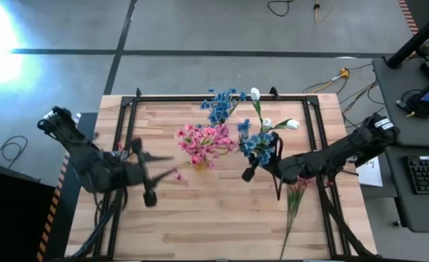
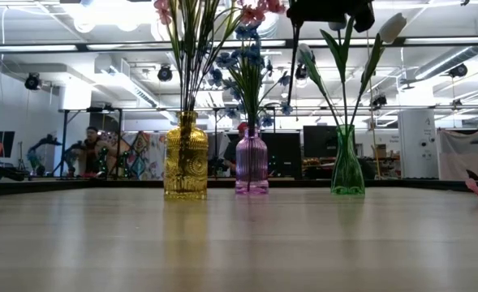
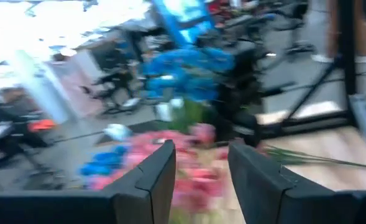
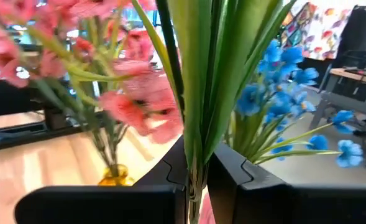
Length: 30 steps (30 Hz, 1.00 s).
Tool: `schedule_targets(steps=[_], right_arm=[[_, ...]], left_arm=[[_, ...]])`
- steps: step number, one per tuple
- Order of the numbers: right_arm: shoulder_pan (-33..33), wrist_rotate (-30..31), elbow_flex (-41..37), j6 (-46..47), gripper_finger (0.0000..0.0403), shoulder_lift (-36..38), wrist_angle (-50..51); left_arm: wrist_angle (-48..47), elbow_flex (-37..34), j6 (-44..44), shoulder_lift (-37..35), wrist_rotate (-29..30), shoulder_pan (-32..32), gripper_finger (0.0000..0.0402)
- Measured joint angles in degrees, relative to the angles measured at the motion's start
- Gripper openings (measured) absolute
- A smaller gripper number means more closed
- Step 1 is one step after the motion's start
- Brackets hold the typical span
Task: Sort flowers into vase by color
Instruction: Put the blue flowers into the purple flower vase
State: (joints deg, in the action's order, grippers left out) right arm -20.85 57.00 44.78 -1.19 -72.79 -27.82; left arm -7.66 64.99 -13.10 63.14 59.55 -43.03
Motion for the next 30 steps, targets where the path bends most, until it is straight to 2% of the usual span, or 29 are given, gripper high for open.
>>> schedule_targets(steps=[4, 11, 13, 16, 17, 20, 23, 30], right_arm=[[3.51, -1.13, -0.22, -0.31, 0.0028, 0.57, -0.50], [14.16, -13.57, -0.32, 1.67, 0.0028, 0.25, -1.56], [16.57, -15.56, -0.33, 1.91, 0.0028, 0.25, -2.14], [18.73, -19.56, -0.33, 2.07, 0.0028, -0.17, -4.82], [19.04, -20.03, -0.33, 2.04, 0.0028, -0.37, -5.34], [19.14, -19.97, -0.33, 2.76, 0.0028, -0.40, -5.59], [19.14, -19.89, -0.33, 4.18, 0.0028, -0.14, -5.70], [20.76, -18.04, -0.33, 4.20, 0.0028, -0.14, -5.75]], left_arm=[[-0.24, 0.00, -5.80, -4.04, 2.91, 2.13, 0.0126], [-7.54, -0.27, -7.14, -8.67, 2.11, 10.04, 0.0110], [-8.42, -1.50, -5.74, -9.78, -2.18, 13.88, 0.0104], [-8.50, -4.83, -3.86, -10.94, -11.62, 21.55, 0.0092], [-8.87, -6.00, -3.12, -11.18, -12.69, 24.02, 0.0088], [-8.95, -9.40, -2.81, -12.51, -12.92, 31.04, 0.0077], [-8.84, -11.03, -3.55, -13.67, -15.62, 38.08, 0.0075], [-8.58, -14.70, 3.07, -16.24, -31.54, 48.79, 0.0074]])
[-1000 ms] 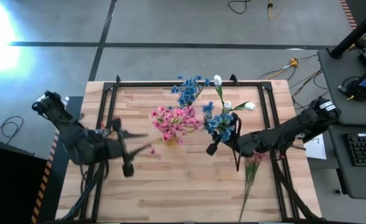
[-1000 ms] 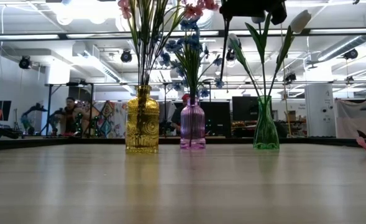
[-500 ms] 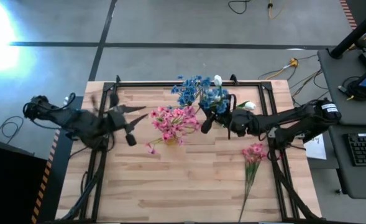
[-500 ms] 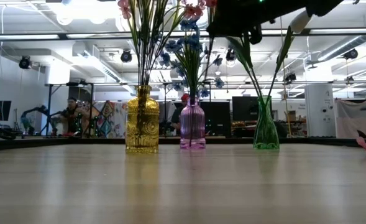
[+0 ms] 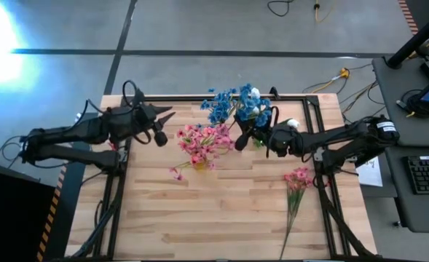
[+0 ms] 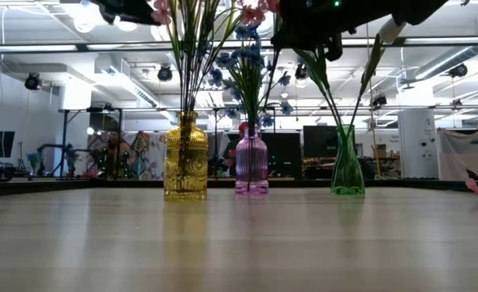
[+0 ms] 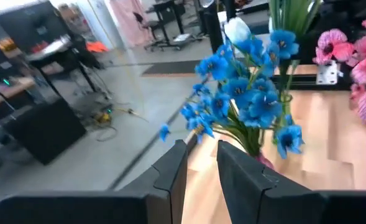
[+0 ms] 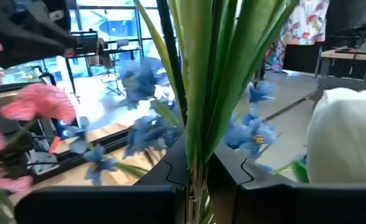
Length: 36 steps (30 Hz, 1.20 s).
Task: Sort flowers into vase by color
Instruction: Put the blue flowers into the purple flower vase
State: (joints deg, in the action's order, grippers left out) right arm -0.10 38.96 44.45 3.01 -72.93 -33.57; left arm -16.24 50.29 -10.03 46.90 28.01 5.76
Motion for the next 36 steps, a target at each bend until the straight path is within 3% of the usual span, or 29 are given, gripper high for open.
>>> schedule_targets(steps=[6, 13, 23, 31, 36], right_arm=[[-0.02, -1.08, 0.00, 0.31, 0.0028, -0.33, 0.16], [0.02, 0.03, 0.00, 0.90, 0.0028, -0.33, 0.19], [0.98, 0.02, 0.00, 1.48, 0.0028, -0.33, 0.20], [2.89, -2.99, 0.02, 3.96, 0.0028, -0.35, -0.11], [3.82, -2.99, 0.04, 4.42, 0.0028, -1.29, -0.91]], left_arm=[[0.44, -3.31, 1.48, 1.11, -3.94, 1.43, 0.0074], [7.07, -6.59, -4.06, 4.77, -7.51, 2.61, 0.0074], [9.23, -6.96, -6.43, 12.55, -11.55, 9.85, 0.0074], [9.57, -7.04, -8.15, 15.50, -22.22, 16.86, 0.0074], [13.20, -9.84, -10.96, 16.00, -33.81, 20.29, 0.0074]])
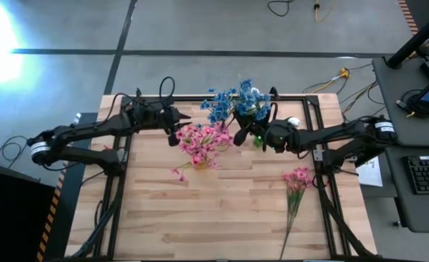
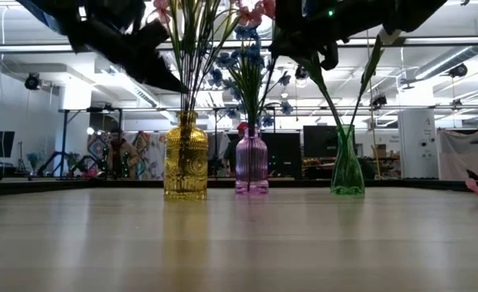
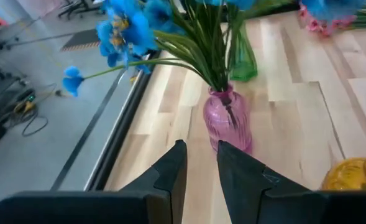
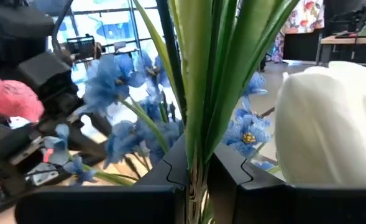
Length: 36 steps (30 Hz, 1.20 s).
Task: Sort flowers into vase by color
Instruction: Put the blue flowers into the purple flower vase
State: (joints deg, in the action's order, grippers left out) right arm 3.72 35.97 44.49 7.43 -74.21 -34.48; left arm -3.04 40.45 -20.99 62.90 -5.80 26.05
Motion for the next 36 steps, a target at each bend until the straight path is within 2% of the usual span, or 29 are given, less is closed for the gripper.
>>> schedule_targets(steps=[4, 9, 20, 36], right_arm=[[1.08, -0.03, 0.00, -0.36, 0.0028, -0.98, -1.35], [1.80, 0.00, 0.00, -0.83, 0.0028, -2.31, -2.80], [1.80, -0.07, 0.00, -1.00, 0.0028, -2.47, -3.16], [0.92, 0.02, 0.00, -0.54, 0.0028, -2.58, -3.97]], left_arm=[[5.96, -3.11, -1.20, 1.07, -3.65, 1.64, 0.0074], [11.45, -4.44, -1.27, 4.14, -3.98, 1.72, 0.0074], [17.62, -4.51, -1.93, 12.33, -3.94, 1.90, 0.0075], [23.36, -4.49, -1.91, 16.28, -5.75, 1.91, 0.0075]])
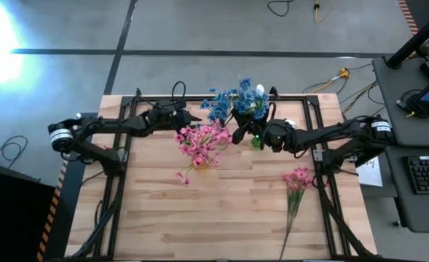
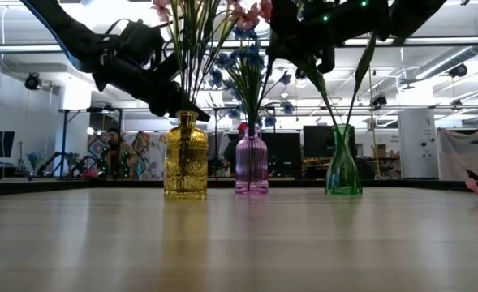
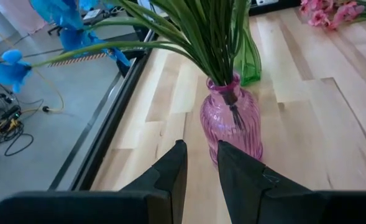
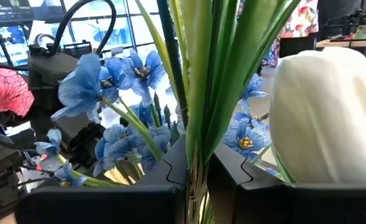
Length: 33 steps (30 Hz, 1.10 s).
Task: Sort flowers into vase by color
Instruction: Put the blue flowers into the purple flower vase
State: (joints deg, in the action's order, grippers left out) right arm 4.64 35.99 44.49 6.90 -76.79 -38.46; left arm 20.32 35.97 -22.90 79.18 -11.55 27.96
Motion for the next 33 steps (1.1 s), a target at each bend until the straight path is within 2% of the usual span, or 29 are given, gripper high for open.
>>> schedule_targets(steps=[33], right_arm=[[0.02, -0.15, 0.07, -3.91, 0.0028, -3.15, -2.55]], left_arm=[[0.70, 0.00, 1.11, 0.87, -0.04, 0.00, 0.0075]])
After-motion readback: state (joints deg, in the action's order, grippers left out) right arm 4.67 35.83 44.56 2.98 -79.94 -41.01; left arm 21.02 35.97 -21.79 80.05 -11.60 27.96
